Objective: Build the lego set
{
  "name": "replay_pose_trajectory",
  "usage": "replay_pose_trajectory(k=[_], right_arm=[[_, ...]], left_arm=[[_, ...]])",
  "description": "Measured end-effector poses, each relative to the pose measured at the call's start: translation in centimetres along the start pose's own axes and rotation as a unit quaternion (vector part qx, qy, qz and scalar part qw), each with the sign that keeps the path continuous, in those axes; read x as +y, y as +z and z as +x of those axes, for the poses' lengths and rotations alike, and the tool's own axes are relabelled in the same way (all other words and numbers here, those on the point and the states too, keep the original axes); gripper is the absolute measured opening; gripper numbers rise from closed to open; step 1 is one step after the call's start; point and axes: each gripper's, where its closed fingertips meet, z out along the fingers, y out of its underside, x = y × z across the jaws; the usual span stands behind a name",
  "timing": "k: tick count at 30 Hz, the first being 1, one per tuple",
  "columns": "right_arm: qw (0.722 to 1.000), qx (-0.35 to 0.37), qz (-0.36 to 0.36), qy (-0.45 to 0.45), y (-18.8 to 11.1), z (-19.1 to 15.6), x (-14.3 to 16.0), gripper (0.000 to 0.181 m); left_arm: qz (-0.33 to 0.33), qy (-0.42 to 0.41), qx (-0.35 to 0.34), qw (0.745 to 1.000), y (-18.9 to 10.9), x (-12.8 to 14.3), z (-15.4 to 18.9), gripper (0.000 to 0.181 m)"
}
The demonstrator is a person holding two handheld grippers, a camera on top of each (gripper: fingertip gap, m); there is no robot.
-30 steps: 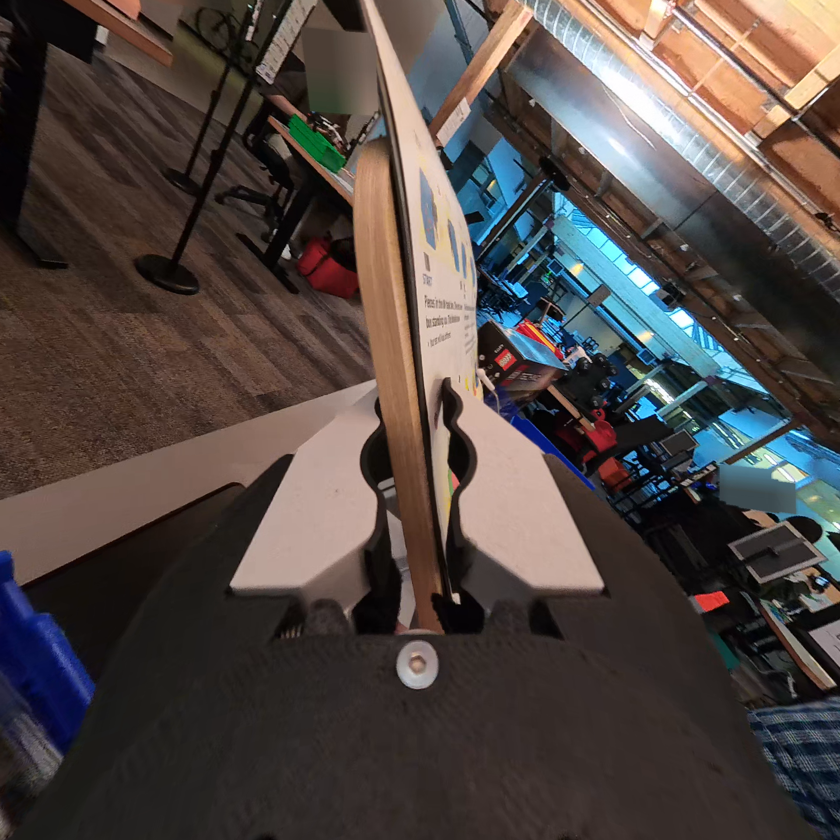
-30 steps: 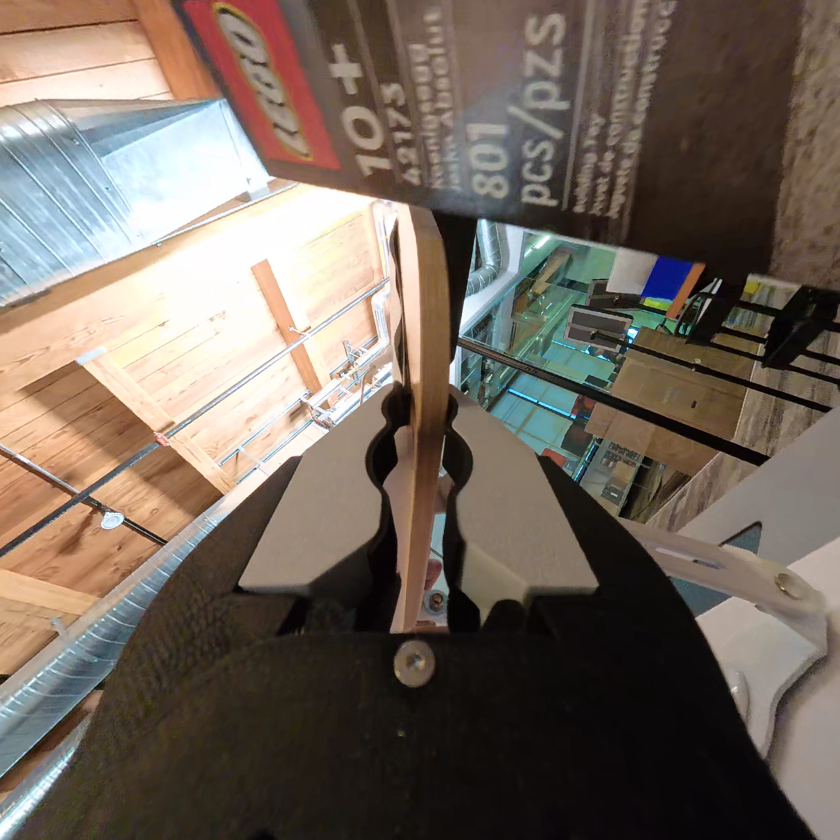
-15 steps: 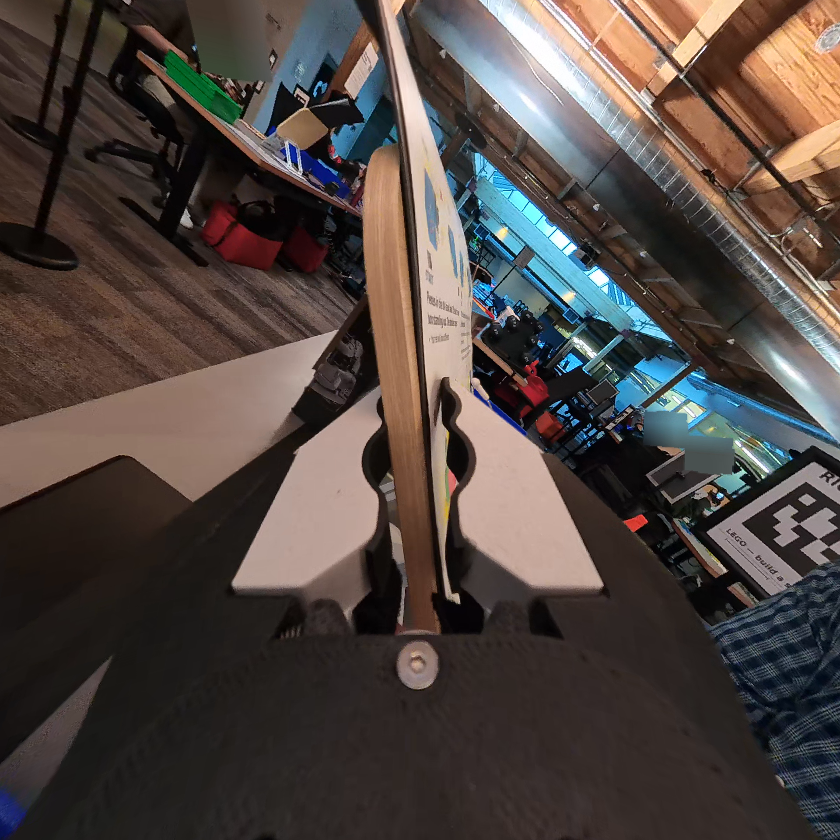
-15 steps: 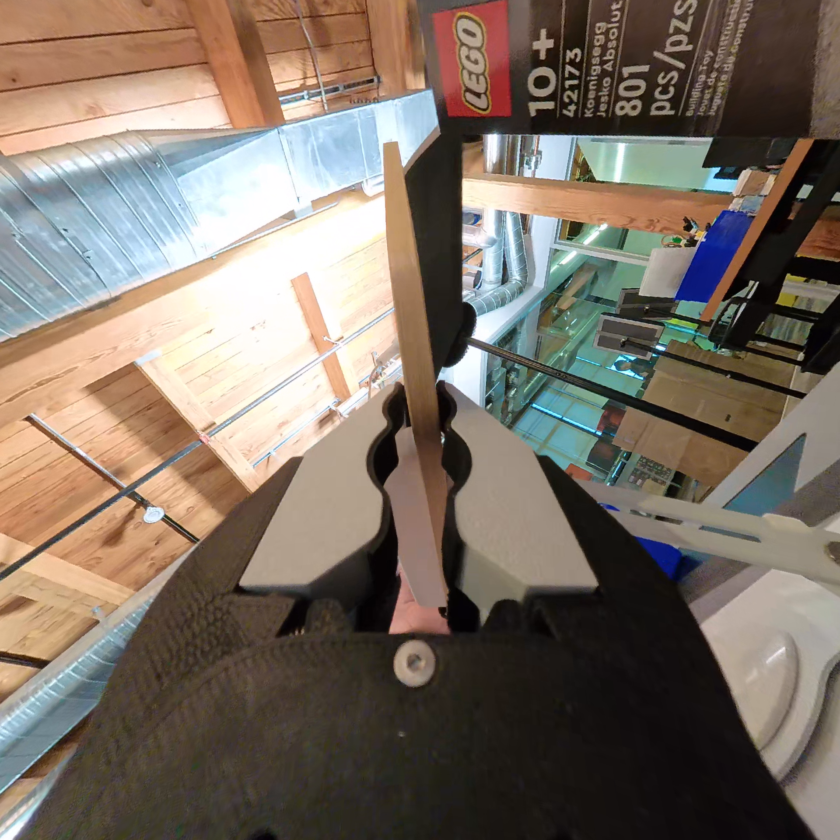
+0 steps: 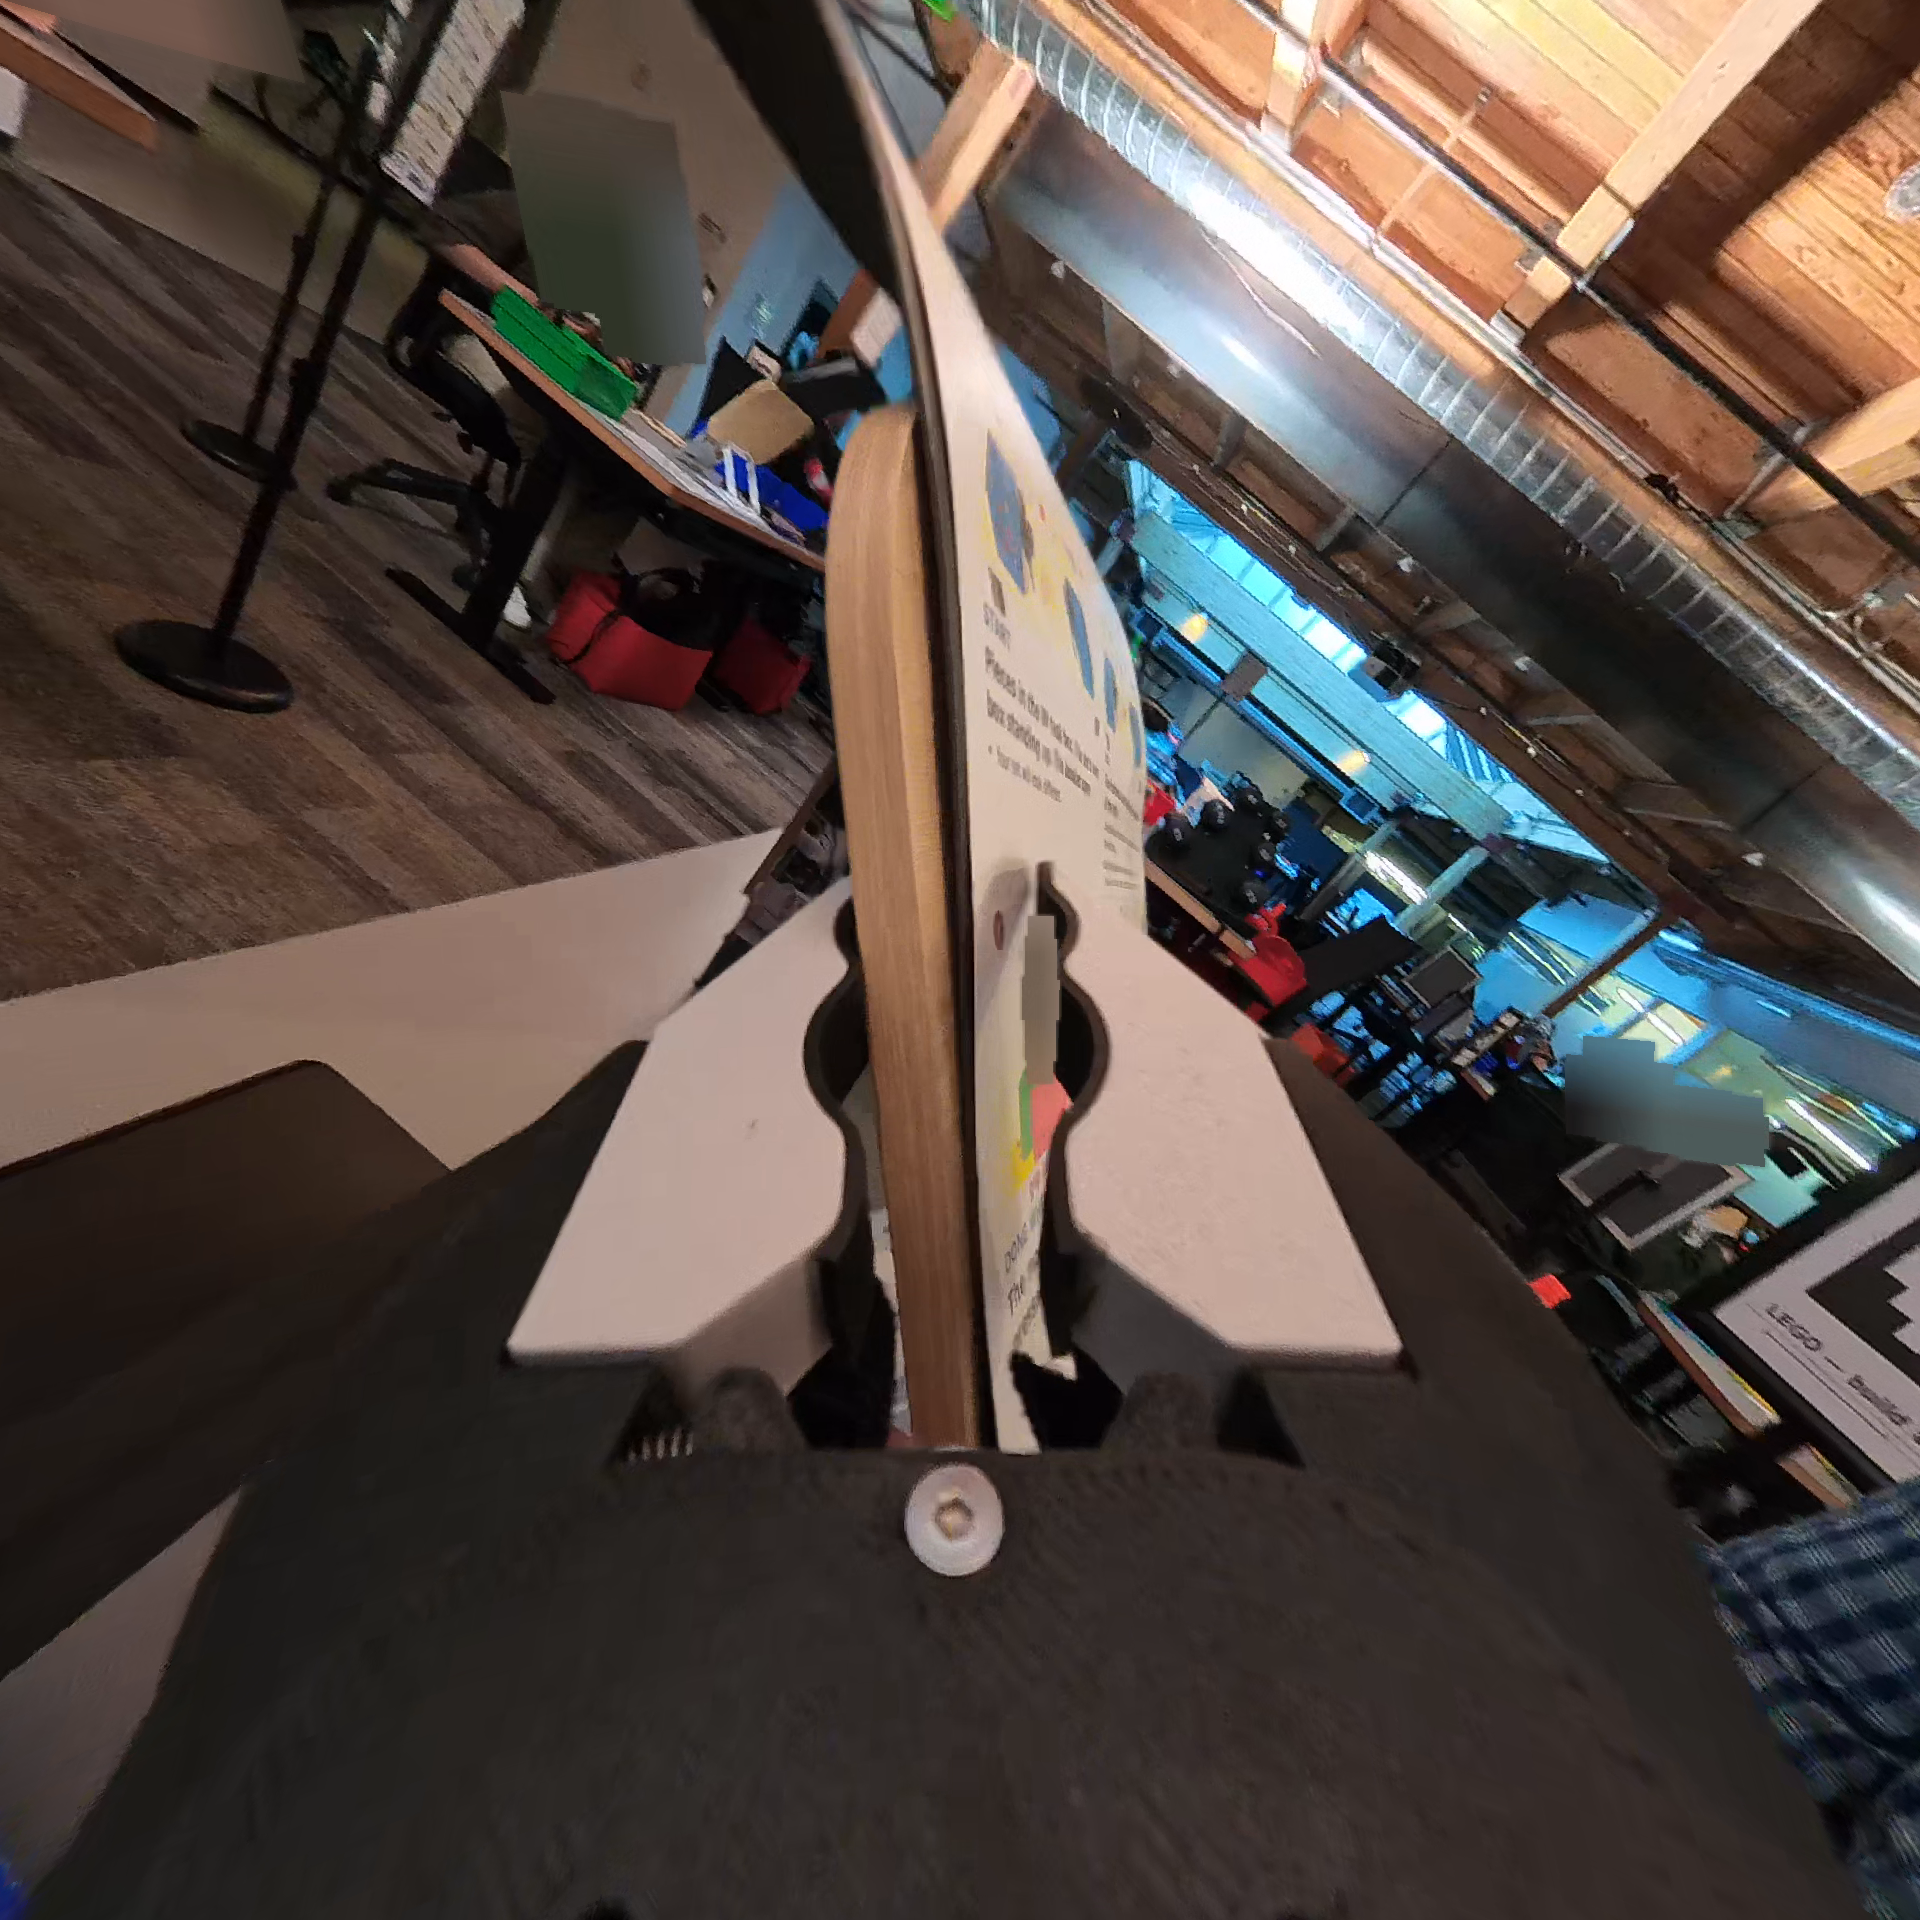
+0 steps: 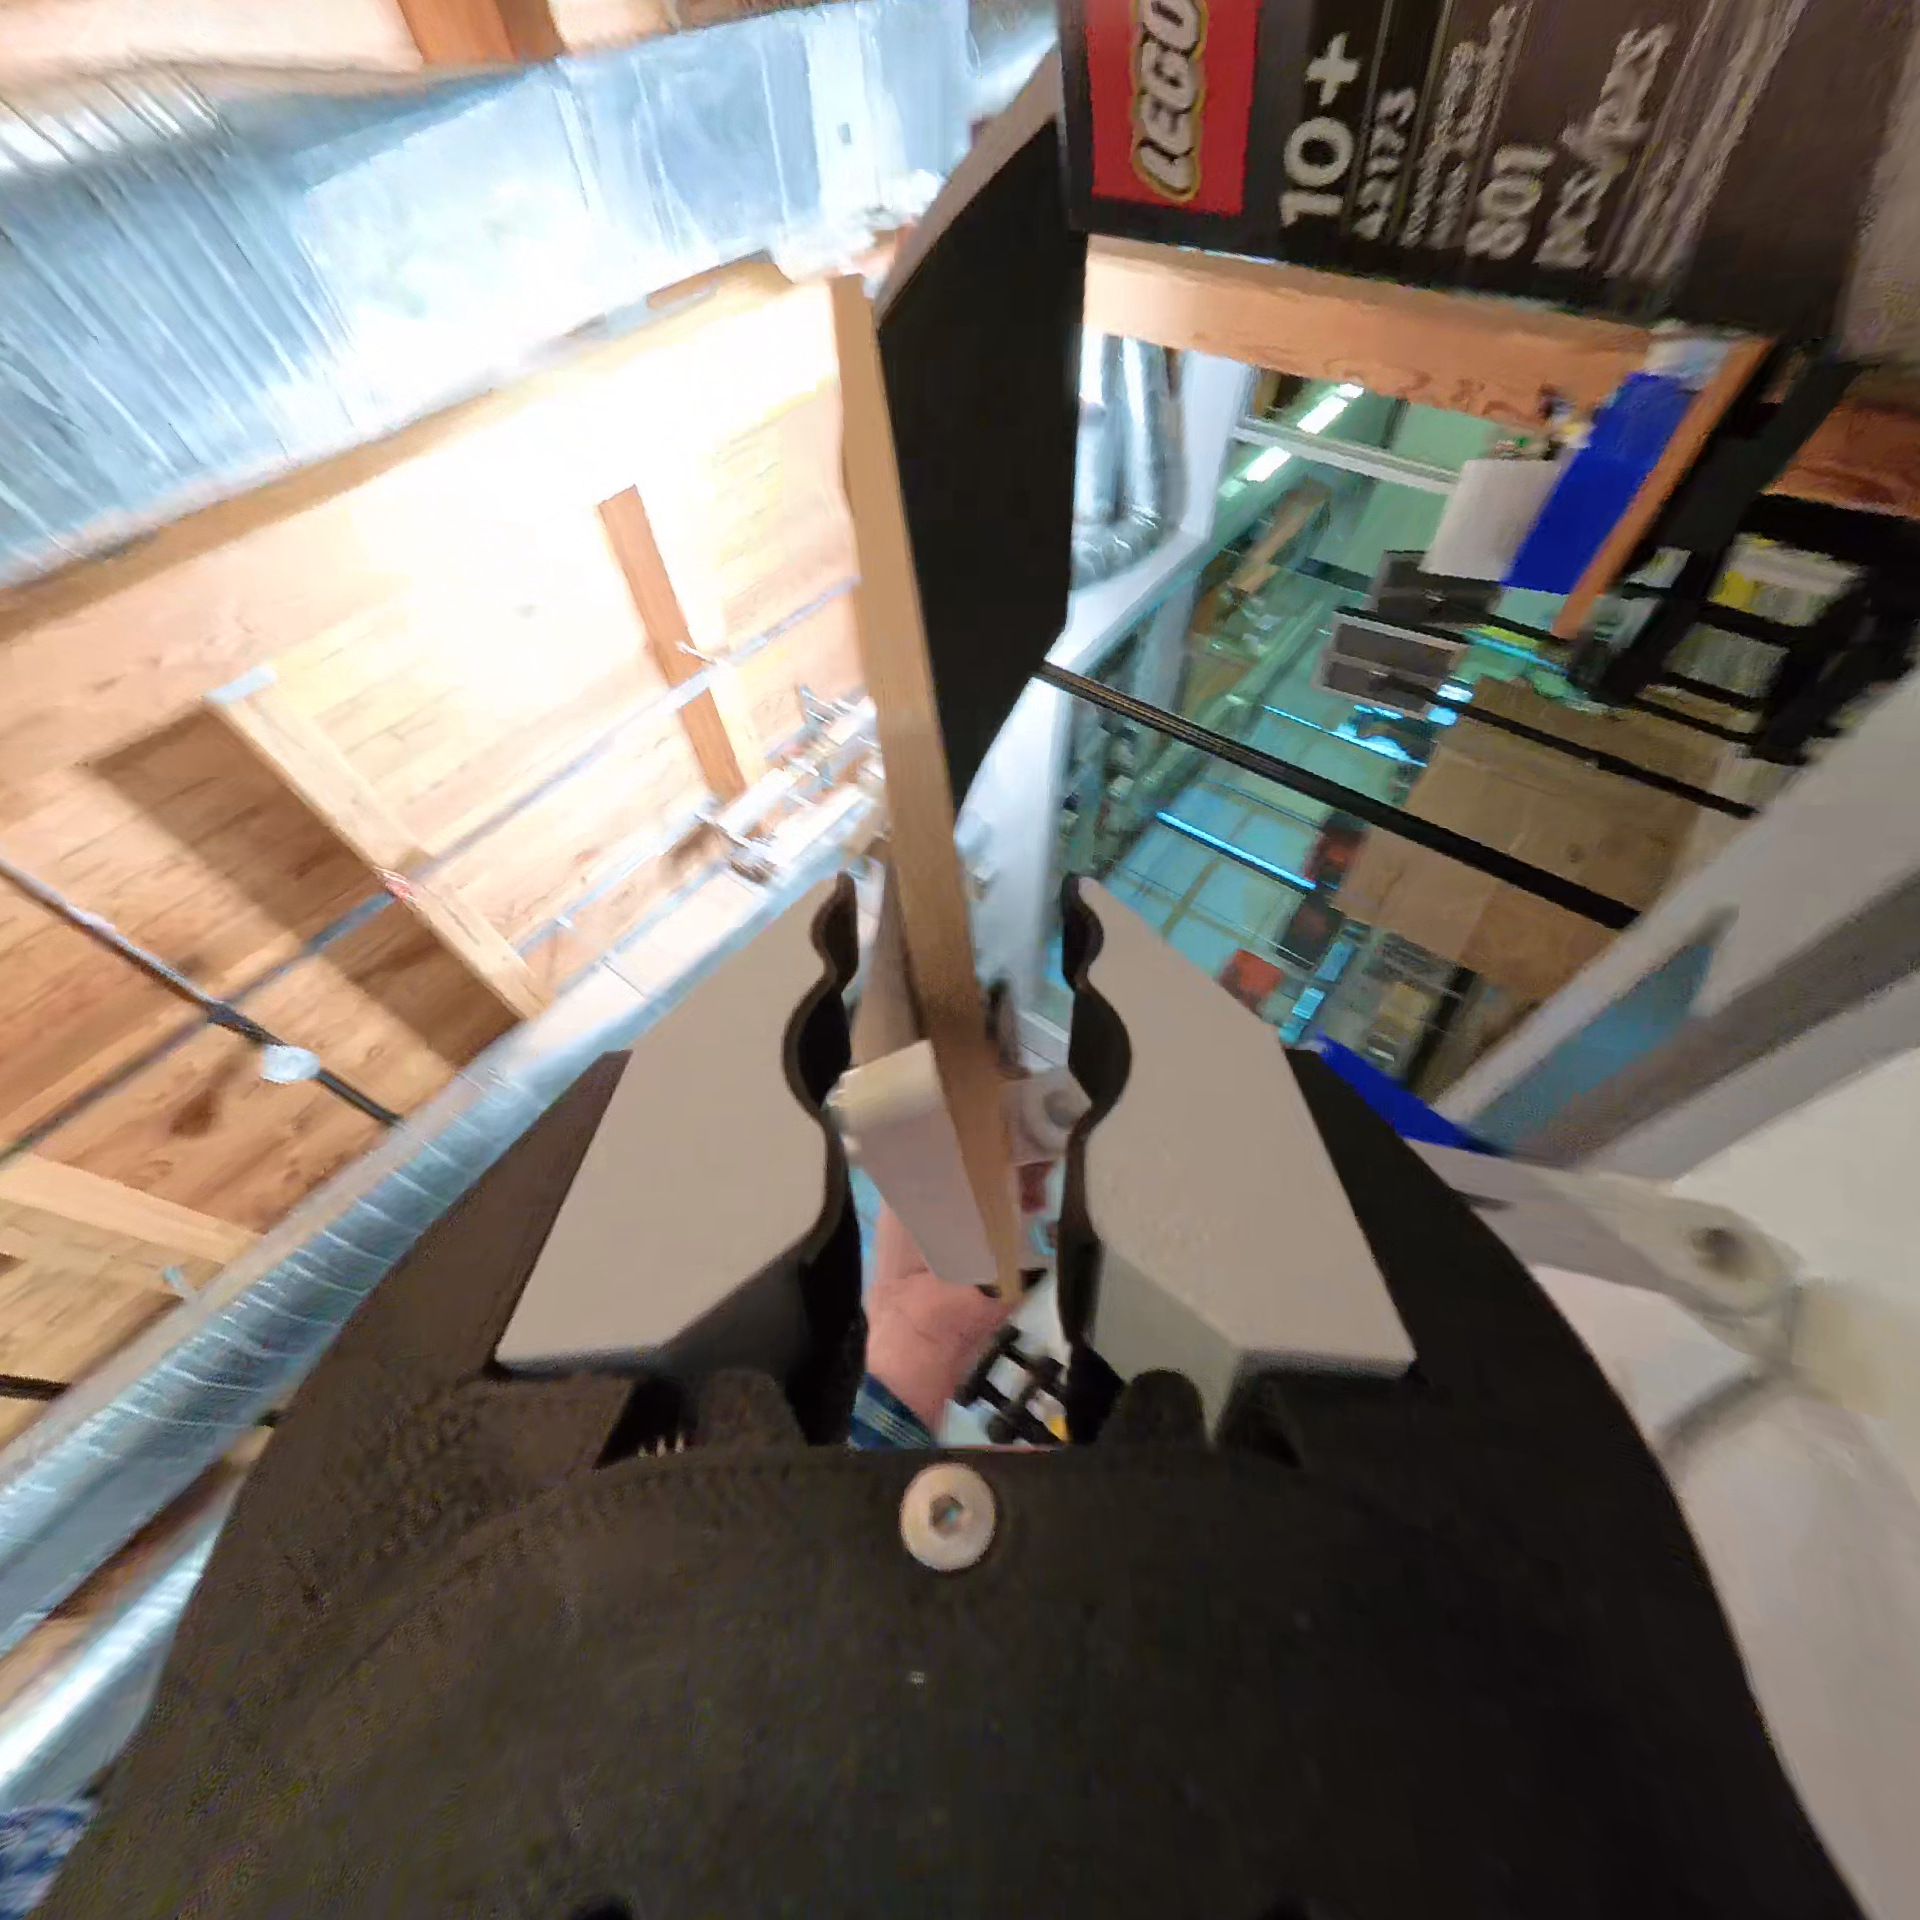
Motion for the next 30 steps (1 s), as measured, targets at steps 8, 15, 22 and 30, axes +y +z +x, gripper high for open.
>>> replay_pose_trajectory(k=[8,15,22,30], right_arm=[[0.983,0.022,-0.158,-0.092,0.7,-0.6,-1.7,0.008],[0.977,0.002,-0.202,-0.066,1.3,0.0,-2.0,0.008],[0.971,0.012,-0.23,-0.065,2.3,0.7,-2.9,0.01],[0.931,0.073,-0.3,-0.193,2.2,0.3,-3.8,0.023]], left_arm=[[-0.013,0.042,-0.111,0.993,-1.9,1.2,-0.6,0.029],[0.035,0.056,-0.135,0.989,-2.8,1.7,0.2,0.028],[0.067,0.083,-0.162,0.981,-4.3,2.1,1.8,0.057],[0.048,0.16,-0.268,0.949,-7.2,4.3,2.2,0.02]])
